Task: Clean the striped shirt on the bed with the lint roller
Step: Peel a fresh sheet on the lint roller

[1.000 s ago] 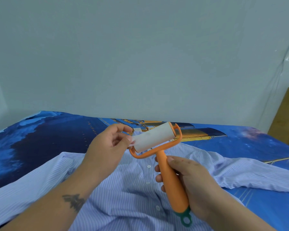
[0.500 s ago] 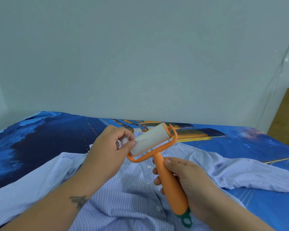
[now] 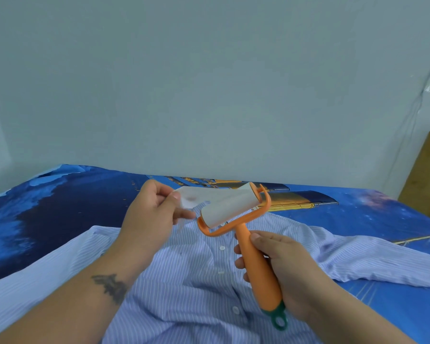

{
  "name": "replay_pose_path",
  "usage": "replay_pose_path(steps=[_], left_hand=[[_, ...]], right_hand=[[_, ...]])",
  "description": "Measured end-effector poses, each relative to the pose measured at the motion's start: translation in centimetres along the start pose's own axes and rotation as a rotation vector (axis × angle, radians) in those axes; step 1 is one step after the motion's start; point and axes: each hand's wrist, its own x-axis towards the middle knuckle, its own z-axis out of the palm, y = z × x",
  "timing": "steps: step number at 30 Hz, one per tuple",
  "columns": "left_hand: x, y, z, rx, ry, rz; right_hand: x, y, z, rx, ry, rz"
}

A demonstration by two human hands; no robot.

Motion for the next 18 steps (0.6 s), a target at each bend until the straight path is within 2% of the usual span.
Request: replay_pose_path(steps=[10,14,18], left_hand=[[0.7,0.1,0.1,-0.437,0.082,-0.176],[1.2,-0.3,-0.3,-0.503,0.1,-0.206],[1.5,-0.8,-0.9,-0.453,0.065,-0.175]], right_hand=[[0.5,-0.3,-0.6,0.022,0.046,0.01],[0.5,-0.4,-0.7,0.023,0.053,0.013],[0.6,-0.4,-0.7,0.022,0.046,0.014]])
